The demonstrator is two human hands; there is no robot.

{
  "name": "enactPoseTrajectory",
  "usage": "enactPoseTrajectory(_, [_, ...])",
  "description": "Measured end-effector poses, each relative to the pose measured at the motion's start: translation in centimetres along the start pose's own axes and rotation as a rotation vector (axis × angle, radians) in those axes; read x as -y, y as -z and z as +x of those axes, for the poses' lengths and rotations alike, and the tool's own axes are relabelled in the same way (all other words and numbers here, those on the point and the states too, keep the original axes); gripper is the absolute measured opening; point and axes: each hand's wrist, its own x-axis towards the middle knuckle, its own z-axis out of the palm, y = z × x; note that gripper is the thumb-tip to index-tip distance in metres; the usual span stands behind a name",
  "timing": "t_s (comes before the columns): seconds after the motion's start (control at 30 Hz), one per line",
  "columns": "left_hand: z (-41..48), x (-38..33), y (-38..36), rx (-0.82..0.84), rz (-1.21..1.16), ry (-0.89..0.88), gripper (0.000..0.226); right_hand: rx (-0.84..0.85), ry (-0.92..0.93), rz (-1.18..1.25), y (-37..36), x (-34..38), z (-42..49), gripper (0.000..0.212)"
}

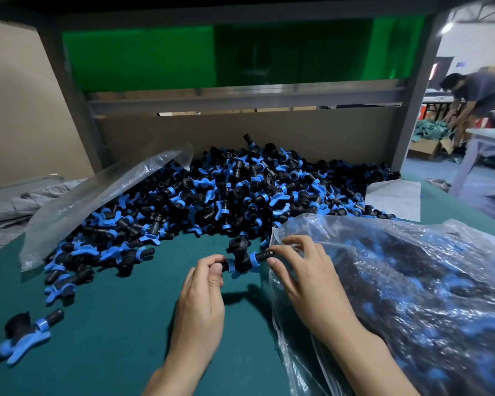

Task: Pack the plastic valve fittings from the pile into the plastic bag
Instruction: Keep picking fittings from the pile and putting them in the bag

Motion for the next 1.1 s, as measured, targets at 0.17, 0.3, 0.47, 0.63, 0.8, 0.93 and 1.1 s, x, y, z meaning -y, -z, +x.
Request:
enactPoseTrajectory(0.17, [0.17, -0.05, -0.01, -0.034, -0.031, 0.003, 0.039, 0.032, -0.003, -0.014, -0.07, -0.03, 0.04, 0.046])
enactPoseTrajectory(0.3, [0.16, -0.09, 0.0, -0.03, -0.045, 0.018, 0.042, 0.033, -0.007, -0.009, -0.04, -0.08, 0.0, 0.044])
enactPoseTrajectory(0.47, [0.11, -0.13, 0.04, -0.02, -0.056, 0.045, 0.032, 0.053, -0.011, -0.018, 0.0, -0.15, -0.04, 0.043])
enactPoseTrajectory(0.63, [0.18, -0.24, 0.06, -0.008, -0.095, 0.043, 0.025, 0.049, 0.005, -0.032, -0.07, -0.27, -0.03, 0.033])
enactPoseTrajectory(0.8, [0.2, -0.32, 0.03, -0.027, -0.103, 0.002, 0.02, 0.034, 0.013, -0.029, -0.17, -0.38, -0.04, 0.028])
enactPoseTrajectory(0.93, [0.17, -0.42, 0.08, -0.03, -0.096, -0.002, 0.02, 0.031, 0.017, -0.026, -0.14, -0.29, -0.05, 0.028])
enactPoseTrajectory(1.1, [0.17, -0.63, 0.15, -0.021, -0.117, 0.005, 0.019, 0.036, 0.012, -0.017, -0.02, -0.16, -0.1, 0.026])
